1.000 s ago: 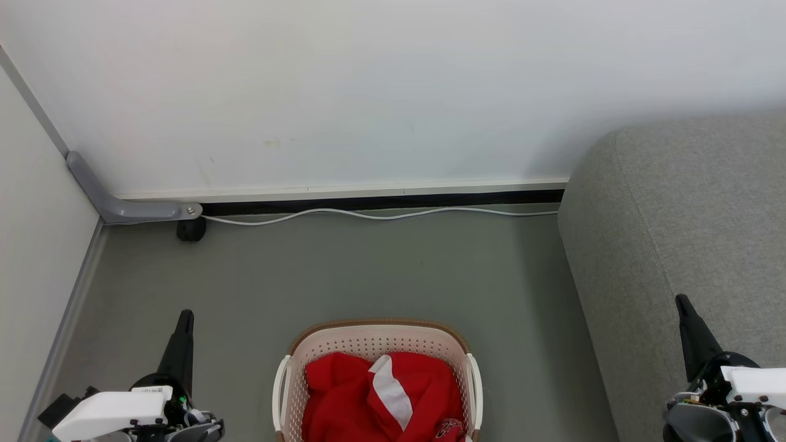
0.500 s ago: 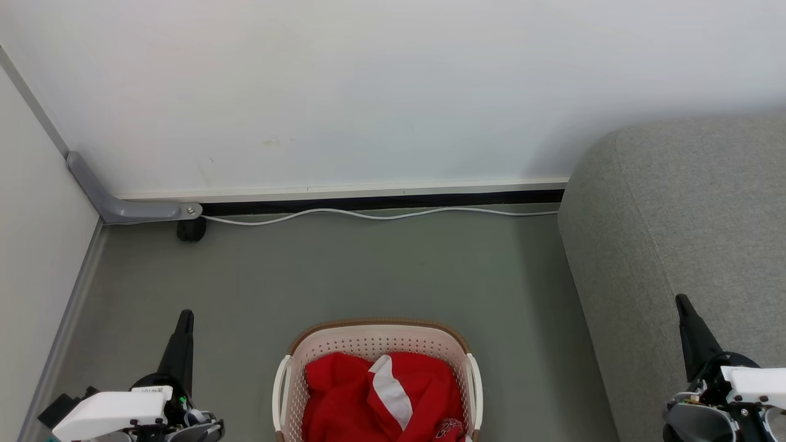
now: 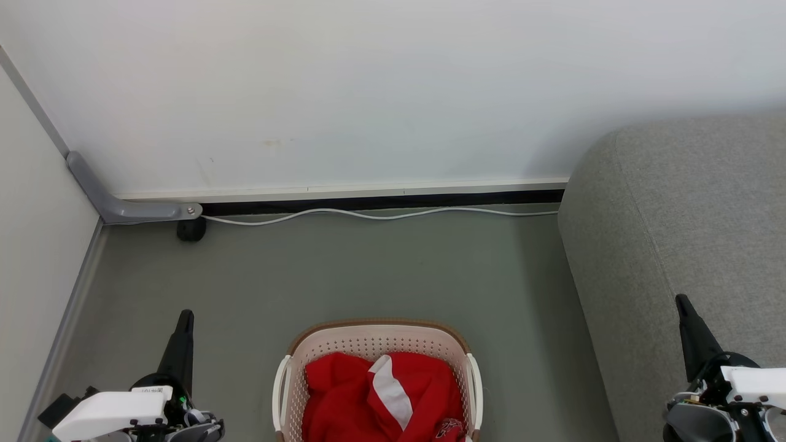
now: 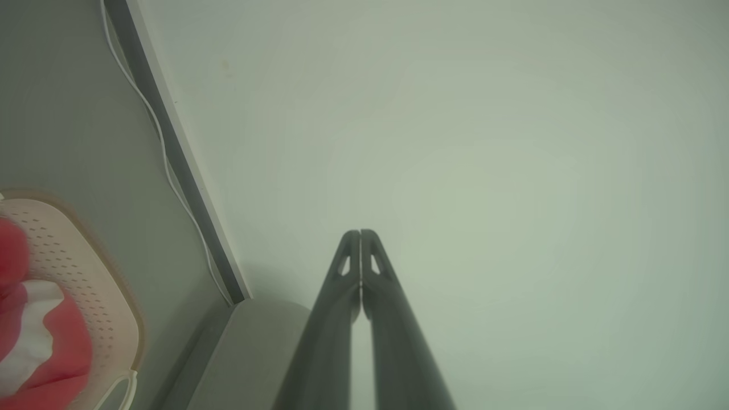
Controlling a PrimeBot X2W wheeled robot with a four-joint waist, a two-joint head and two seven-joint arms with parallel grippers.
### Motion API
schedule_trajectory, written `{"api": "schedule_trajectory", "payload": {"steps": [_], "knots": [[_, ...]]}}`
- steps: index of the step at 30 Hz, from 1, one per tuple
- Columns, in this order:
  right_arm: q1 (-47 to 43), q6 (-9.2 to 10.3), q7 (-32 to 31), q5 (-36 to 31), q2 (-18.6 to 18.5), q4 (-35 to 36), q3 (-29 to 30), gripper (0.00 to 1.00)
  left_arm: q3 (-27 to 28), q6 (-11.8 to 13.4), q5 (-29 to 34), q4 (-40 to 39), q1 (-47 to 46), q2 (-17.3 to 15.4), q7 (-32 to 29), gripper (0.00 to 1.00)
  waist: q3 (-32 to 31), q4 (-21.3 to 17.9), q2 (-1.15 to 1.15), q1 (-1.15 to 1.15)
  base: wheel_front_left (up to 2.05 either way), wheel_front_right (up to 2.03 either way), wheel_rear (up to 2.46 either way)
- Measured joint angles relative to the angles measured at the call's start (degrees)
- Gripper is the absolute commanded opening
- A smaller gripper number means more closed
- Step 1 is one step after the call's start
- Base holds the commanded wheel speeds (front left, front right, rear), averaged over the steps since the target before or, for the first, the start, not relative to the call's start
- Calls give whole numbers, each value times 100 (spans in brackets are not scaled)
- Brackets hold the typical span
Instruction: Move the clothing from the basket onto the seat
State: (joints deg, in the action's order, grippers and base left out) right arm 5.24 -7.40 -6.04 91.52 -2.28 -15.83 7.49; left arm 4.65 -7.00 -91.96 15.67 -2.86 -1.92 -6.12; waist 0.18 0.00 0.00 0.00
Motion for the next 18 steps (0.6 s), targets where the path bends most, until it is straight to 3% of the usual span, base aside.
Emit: {"api": "schedule_trajectory", "payload": {"steps": [18], "knots": [[0, 0, 0, 0, 0, 0, 0, 0, 0, -1, 0, 0, 0, 0, 0, 0, 0, 0, 0, 0, 0, 0, 0]]}}
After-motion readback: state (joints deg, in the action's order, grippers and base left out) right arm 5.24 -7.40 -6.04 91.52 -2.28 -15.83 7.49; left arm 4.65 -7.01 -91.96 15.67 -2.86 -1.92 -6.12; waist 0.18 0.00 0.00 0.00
